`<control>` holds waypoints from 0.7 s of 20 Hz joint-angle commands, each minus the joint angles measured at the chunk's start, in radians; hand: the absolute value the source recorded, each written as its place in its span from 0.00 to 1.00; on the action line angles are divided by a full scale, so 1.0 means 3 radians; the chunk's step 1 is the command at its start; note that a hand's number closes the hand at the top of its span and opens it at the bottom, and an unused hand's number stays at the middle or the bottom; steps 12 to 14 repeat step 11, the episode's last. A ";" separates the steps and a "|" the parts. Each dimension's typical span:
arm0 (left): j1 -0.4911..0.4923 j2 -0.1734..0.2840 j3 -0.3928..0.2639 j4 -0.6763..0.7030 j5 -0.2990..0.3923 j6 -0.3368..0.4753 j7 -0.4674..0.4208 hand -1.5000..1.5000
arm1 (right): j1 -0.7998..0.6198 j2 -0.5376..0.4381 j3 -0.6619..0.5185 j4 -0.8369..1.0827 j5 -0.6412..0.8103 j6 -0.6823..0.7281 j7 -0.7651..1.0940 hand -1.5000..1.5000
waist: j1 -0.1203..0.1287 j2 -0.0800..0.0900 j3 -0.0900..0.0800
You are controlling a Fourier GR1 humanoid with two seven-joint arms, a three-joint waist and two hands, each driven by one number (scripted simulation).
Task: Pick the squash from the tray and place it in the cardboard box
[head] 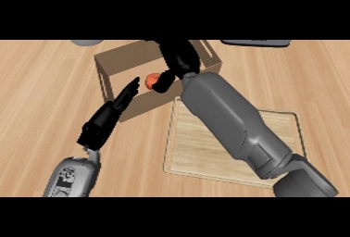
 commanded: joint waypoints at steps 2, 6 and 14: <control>0.0053 0.0066 0.0065 -0.0017 0.0067 -0.0071 -0.0034 0.50 | 0.0150 0.0000 -0.0139 -0.0061 -0.0492 -0.0349 -0.0428 0.00 | 0.0022 -0.0004 0.0002; -0.0025 -0.0024 0.0031 0.0010 0.0016 0.0021 -0.0012 0.50 | 0.0243 0.0000 -0.0613 -0.0192 -0.0952 -0.0555 -0.0804 0.00 | -0.0036 0.0001 0.0006; 0.0045 0.0049 0.0067 -0.0011 0.0006 -0.0001 -0.0030 0.50 | 0.0226 -0.0056 -0.1263 0.0013 -0.1370 -0.0280 -0.1318 0.00 | -0.0090 -0.0002 0.0005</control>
